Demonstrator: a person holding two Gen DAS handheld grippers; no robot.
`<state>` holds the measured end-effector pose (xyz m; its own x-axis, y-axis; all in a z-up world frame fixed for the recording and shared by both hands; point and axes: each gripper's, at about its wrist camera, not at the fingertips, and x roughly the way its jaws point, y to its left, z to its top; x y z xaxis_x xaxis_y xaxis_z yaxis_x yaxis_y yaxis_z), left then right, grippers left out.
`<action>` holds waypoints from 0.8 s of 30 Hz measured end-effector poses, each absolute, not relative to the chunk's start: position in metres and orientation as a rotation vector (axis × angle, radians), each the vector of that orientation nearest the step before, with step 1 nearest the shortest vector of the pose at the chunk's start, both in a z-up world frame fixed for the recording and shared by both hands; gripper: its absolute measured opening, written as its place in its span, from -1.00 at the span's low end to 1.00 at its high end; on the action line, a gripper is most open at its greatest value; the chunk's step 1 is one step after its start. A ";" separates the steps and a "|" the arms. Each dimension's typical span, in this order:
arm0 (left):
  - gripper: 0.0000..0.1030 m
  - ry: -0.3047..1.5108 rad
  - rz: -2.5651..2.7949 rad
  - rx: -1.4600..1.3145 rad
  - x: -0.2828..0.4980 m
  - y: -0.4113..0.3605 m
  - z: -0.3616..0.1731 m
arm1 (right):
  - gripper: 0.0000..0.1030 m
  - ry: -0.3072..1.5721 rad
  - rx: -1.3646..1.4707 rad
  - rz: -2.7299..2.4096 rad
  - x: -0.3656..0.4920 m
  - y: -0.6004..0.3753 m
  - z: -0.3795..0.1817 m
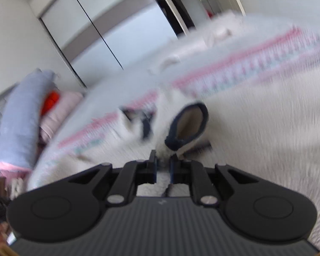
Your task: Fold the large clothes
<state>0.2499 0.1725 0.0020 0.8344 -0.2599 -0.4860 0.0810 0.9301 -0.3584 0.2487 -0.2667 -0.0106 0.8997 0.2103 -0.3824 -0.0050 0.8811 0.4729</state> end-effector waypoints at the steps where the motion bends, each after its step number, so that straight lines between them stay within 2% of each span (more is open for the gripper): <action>1: -0.40 0.576 -0.202 -0.276 0.250 0.171 0.000 | -0.81 0.410 0.462 0.106 0.243 -0.268 -0.002; 2: -0.33 0.601 -0.215 -0.226 0.250 0.170 -0.004 | -0.81 0.387 0.456 0.098 0.242 -0.269 0.003; 7: -0.34 0.715 -0.207 -0.090 0.253 0.168 -0.035 | -0.82 0.392 0.503 0.040 0.244 -0.291 -0.004; 15: -0.34 0.595 -0.185 0.065 0.261 0.136 -0.056 | -0.82 0.497 0.479 0.018 0.255 -0.288 -0.034; 16: -0.37 0.577 -0.177 0.090 0.262 0.132 -0.057 | -0.82 0.494 0.472 0.021 0.253 -0.287 -0.034; 17: -0.59 0.552 -0.146 0.122 0.260 0.129 -0.057 | -0.82 0.490 0.466 0.024 0.251 -0.286 -0.033; 18: -0.67 0.529 -0.089 0.164 0.258 0.125 -0.057 | -0.82 0.486 0.461 0.026 0.251 -0.286 -0.033; 21: -0.69 0.497 0.027 0.220 0.252 0.117 -0.055 | -0.82 0.489 0.446 0.024 0.248 -0.283 -0.032; 24: -0.69 0.611 0.084 0.185 0.265 0.121 -0.071 | -0.82 0.550 0.357 -0.024 0.255 -0.273 -0.043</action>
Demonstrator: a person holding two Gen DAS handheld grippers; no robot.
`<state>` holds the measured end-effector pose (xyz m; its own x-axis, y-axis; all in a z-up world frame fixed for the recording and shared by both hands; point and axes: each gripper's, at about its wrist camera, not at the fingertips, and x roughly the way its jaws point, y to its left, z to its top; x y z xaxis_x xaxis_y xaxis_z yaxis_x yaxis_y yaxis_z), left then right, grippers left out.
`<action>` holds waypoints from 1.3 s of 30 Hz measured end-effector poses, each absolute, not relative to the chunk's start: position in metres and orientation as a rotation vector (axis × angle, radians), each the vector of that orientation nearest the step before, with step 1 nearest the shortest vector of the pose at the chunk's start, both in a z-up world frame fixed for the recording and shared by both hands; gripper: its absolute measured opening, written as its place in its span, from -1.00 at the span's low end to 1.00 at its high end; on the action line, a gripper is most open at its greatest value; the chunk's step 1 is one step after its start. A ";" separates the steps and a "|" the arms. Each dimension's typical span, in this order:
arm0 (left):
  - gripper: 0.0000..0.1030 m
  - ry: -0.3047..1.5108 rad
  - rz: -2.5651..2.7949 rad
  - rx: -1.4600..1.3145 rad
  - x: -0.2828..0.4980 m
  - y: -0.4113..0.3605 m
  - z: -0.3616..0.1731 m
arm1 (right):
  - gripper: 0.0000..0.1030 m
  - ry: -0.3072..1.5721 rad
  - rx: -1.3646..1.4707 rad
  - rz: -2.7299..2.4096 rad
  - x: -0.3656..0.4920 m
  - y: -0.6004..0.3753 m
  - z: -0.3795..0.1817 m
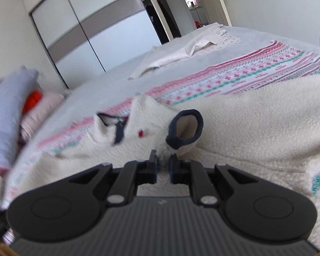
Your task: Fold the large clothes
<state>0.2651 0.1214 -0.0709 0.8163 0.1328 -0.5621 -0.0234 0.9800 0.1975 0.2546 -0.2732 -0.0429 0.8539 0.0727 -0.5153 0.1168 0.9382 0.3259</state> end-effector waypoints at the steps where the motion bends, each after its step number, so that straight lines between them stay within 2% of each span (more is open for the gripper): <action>1: -0.68 0.626 0.089 0.194 0.268 0.121 -0.073 | -0.82 0.604 0.307 -0.054 0.259 -0.268 -0.053; 2: -0.66 0.642 0.091 0.211 0.270 0.120 -0.071 | -0.82 0.659 0.257 -0.078 0.262 -0.263 -0.065; 5: -0.62 0.728 0.065 0.174 0.274 0.129 -0.060 | -0.81 0.628 0.097 -0.061 0.256 -0.249 -0.073; 8: -0.60 0.836 0.000 0.078 0.274 0.150 -0.040 | -0.80 0.637 0.124 -0.041 0.253 -0.254 -0.069; 15: -0.60 0.707 0.047 0.058 0.265 0.170 0.012 | -0.71 0.685 0.198 0.047 0.252 -0.270 -0.056; 18: -0.60 0.625 0.021 0.114 0.280 0.144 0.014 | 0.07 0.640 0.242 0.051 0.251 -0.278 -0.044; 25: -0.58 0.511 -0.075 0.230 0.345 0.075 -0.006 | 0.09 0.506 0.321 0.015 0.256 -0.287 -0.027; 30: -0.58 0.503 -0.016 0.274 0.392 0.064 -0.049 | 0.05 0.436 0.221 0.042 0.271 -0.263 -0.038; 32: -0.56 0.516 0.076 0.330 0.399 0.069 -0.075 | -0.02 0.496 0.188 0.018 0.284 -0.257 -0.055; 33: -0.56 0.515 0.085 0.302 0.399 0.076 -0.082 | -0.21 0.581 0.165 -0.020 0.294 -0.257 -0.069; 39: -0.55 0.515 0.115 0.338 0.394 0.067 -0.074 | -0.21 0.581 0.081 -0.038 0.286 -0.251 -0.074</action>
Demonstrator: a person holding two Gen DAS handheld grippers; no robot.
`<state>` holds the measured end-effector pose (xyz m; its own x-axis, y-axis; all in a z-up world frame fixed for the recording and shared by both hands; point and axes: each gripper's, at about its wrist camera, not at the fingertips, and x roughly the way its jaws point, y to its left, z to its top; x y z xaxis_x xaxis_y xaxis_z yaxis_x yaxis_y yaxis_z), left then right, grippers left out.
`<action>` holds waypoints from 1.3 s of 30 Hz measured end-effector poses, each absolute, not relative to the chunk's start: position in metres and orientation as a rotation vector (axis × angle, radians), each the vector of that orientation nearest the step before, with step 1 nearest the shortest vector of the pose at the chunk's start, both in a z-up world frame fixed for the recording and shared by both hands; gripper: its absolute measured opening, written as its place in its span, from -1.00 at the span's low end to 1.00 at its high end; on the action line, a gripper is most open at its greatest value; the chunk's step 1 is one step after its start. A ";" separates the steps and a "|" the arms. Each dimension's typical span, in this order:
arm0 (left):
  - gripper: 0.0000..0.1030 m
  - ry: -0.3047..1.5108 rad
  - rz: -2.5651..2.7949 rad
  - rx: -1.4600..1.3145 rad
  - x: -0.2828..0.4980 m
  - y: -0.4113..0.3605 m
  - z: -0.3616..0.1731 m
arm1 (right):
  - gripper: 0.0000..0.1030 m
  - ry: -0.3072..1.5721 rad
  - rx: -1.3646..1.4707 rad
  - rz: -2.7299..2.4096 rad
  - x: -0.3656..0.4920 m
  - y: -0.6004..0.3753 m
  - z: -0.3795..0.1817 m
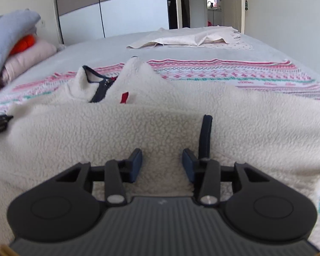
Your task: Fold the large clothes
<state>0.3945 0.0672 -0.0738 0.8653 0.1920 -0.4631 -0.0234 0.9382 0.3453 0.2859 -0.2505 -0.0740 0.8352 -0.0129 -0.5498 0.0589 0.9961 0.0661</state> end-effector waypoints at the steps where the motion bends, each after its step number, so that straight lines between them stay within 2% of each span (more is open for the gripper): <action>1: -0.55 0.511 0.119 0.326 0.390 0.066 -0.068 | -0.21 0.571 0.076 -0.037 0.282 -0.250 -0.074; 7: -0.52 0.545 -0.018 0.172 0.343 0.073 -0.028 | -0.13 0.575 0.138 -0.017 0.266 -0.259 -0.052; 9: -0.39 0.572 -0.058 0.157 0.325 0.082 -0.013 | -0.04 0.583 0.146 -0.003 0.255 -0.262 -0.039; 11: 0.04 0.595 -0.062 0.126 0.302 0.096 0.003 | 0.14 0.584 0.135 0.026 0.239 -0.265 -0.025; 13: 0.30 0.638 -0.074 0.084 0.279 0.114 0.015 | 0.40 0.591 0.105 0.058 0.217 -0.269 -0.013; 16: 0.37 0.701 -0.109 0.063 0.239 0.135 0.023 | 0.66 0.594 0.073 0.066 0.183 -0.277 0.002; 17: 0.48 0.718 -0.109 0.067 0.225 0.141 0.023 | 0.70 0.595 0.075 0.059 0.172 -0.281 0.005; 19: 0.57 0.750 -0.112 0.060 0.197 0.152 0.021 | 0.73 0.608 0.093 0.055 0.151 -0.289 0.010; 23: 0.57 0.845 -0.179 0.004 0.146 0.169 0.007 | 0.78 0.663 0.140 0.083 0.108 -0.314 0.006; 27: 0.57 0.993 -0.255 -0.090 0.105 0.182 -0.012 | 0.79 0.719 0.160 0.097 0.063 -0.337 -0.007; 33: 0.55 1.118 -0.378 -0.236 0.062 0.191 -0.036 | 0.78 0.791 0.470 0.167 0.003 -0.388 -0.039; 35: 0.52 1.151 -0.413 -0.326 0.052 0.197 -0.047 | 0.66 0.823 0.578 0.208 -0.010 -0.399 -0.054; 37: 0.50 1.157 -0.446 -0.378 0.043 0.197 -0.054 | 0.24 0.854 0.678 0.271 -0.019 -0.403 -0.071; 38: 0.32 1.150 -0.453 -0.372 0.037 0.194 -0.055 | 0.13 0.876 0.726 0.298 -0.022 -0.404 -0.080; 39: 0.16 1.149 -0.449 -0.352 0.032 0.190 -0.054 | -0.11 0.894 0.751 0.313 -0.024 -0.403 -0.087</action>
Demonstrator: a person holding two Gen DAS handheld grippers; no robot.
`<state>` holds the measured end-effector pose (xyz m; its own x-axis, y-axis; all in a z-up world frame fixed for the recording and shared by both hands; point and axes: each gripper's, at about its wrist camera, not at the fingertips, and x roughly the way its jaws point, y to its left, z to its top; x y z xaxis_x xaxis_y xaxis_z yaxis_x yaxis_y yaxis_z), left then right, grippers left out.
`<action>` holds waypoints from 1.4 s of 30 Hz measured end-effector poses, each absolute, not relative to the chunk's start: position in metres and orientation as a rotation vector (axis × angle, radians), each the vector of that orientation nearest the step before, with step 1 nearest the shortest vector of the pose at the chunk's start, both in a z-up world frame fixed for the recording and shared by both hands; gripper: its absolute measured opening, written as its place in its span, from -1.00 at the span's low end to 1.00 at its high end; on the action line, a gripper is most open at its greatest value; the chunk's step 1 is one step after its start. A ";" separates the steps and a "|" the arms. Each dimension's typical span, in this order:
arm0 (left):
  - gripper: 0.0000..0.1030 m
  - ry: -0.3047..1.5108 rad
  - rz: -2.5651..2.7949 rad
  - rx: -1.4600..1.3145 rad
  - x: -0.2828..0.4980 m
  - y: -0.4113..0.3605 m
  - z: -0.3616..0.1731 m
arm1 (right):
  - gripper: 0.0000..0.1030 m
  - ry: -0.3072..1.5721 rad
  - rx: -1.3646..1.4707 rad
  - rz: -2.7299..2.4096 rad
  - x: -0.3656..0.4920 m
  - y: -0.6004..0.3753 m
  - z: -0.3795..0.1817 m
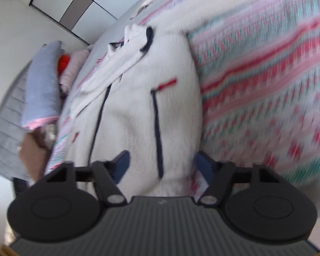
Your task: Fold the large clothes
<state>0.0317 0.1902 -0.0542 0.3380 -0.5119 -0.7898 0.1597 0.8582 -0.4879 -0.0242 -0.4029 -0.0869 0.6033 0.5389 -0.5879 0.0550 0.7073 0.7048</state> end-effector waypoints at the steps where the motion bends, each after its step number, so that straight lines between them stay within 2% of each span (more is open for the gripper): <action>1: -0.27 1.152 -0.450 -0.330 0.027 0.186 -0.053 | -0.36 0.908 0.752 0.321 -0.026 -0.400 -0.091; 2: -0.51 1.143 -0.447 -0.313 0.022 0.183 -0.052 | -0.43 0.908 0.739 0.338 -0.030 -0.396 -0.092; 3: -0.55 1.116 -0.445 -0.290 0.015 0.181 -0.047 | -0.60 0.884 0.727 0.365 -0.035 -0.393 -0.091; 5: -0.61 1.082 -0.436 -0.224 0.008 0.181 -0.039 | -0.63 0.815 0.671 0.410 -0.047 -0.390 -0.084; 9: -0.58 1.111 -0.408 -0.080 0.001 0.170 -0.053 | -0.64 0.883 0.394 0.332 -0.058 -0.376 -0.092; 14: -0.35 1.084 -0.416 0.053 -0.017 0.163 -0.036 | -0.59 0.898 0.236 0.325 -0.081 -0.369 -0.082; 15: -0.32 1.074 -0.417 0.060 -0.018 0.164 -0.031 | -0.45 0.895 0.238 0.313 -0.085 -0.372 -0.077; 16: -0.21 1.066 -0.419 0.053 -0.021 0.166 -0.025 | -0.15 0.877 0.240 0.295 -0.093 -0.380 -0.073; 17: -0.01 1.051 -0.418 0.037 -0.019 0.170 -0.020 | 0.00 0.847 0.240 0.283 -0.097 -0.383 -0.066; 18: 0.10 1.021 -0.414 0.022 -0.018 0.172 -0.013 | 0.17 0.811 0.246 0.277 -0.101 -0.387 -0.060; 19: 0.27 0.985 -0.411 0.017 -0.018 0.171 -0.005 | 0.25 0.779 0.260 0.274 -0.102 -0.392 -0.053; 21: 0.37 0.924 -0.413 0.018 -0.016 0.165 0.009 | 0.38 0.728 0.301 0.271 -0.096 -0.402 -0.044; 22: 0.45 0.897 -0.417 0.015 -0.013 0.159 0.016 | 0.52 0.706 0.319 0.261 -0.092 -0.407 -0.040; 23: 0.59 0.875 -0.418 0.012 -0.011 0.155 0.022 | 0.59 0.690 0.331 0.247 -0.087 -0.411 -0.037; 24: 0.65 0.847 -0.415 0.010 -0.007 0.149 0.028 | 0.67 0.679 0.342 0.232 -0.081 -0.416 -0.035; 29: 0.88 0.737 -0.396 0.029 0.023 0.113 0.050 | 0.71 0.686 0.422 0.131 -0.042 -0.442 -0.037; 34: 0.92 0.717 -0.378 0.027 0.065 0.078 0.054 | 0.75 0.709 0.533 -0.015 -0.002 -0.471 -0.047; 42: 0.99 0.809 -0.267 -0.157 0.145 0.032 0.045 | 0.81 0.730 0.680 -0.153 0.045 -0.519 -0.056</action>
<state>0.1447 0.0317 0.0451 0.6594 -0.2943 -0.6918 0.1751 0.9550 -0.2393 0.0453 -0.5190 -0.0559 0.7446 0.0998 -0.6600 0.3557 0.7774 0.5188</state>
